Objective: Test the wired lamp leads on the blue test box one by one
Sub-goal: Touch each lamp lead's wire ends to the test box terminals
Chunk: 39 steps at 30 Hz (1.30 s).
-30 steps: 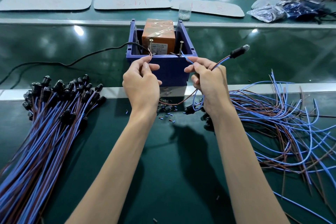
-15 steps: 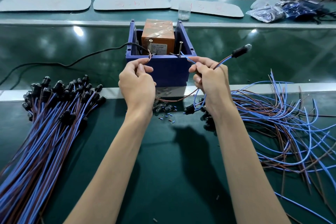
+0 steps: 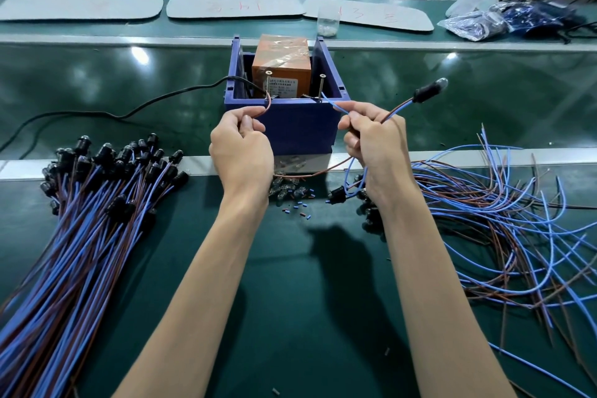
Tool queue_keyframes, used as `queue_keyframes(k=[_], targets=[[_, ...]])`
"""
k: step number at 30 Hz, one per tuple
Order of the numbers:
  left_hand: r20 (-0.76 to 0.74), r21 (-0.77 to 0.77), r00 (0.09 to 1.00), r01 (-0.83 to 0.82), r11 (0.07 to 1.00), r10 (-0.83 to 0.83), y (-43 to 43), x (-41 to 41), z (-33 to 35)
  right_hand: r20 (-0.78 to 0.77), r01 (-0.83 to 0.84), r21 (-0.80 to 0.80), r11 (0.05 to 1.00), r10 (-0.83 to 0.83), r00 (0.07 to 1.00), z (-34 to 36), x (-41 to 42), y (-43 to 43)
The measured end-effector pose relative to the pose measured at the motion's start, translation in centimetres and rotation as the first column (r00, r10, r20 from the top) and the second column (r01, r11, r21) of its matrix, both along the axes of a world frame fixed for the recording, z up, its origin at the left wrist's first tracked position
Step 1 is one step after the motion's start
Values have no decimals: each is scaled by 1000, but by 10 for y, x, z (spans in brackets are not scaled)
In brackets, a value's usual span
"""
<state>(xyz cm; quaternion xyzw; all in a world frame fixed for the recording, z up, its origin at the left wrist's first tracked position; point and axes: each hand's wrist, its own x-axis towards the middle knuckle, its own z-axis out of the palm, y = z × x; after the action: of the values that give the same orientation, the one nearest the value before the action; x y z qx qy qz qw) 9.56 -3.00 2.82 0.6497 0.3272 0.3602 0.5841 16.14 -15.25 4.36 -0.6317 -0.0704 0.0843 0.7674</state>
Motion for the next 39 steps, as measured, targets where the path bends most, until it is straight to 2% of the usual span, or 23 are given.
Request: queue_keyframes(k=[39], targets=[[9,4,1000,15,1000,-15,0,0,2,1,-18,-16,1000,18,1000,4,-4,-2]])
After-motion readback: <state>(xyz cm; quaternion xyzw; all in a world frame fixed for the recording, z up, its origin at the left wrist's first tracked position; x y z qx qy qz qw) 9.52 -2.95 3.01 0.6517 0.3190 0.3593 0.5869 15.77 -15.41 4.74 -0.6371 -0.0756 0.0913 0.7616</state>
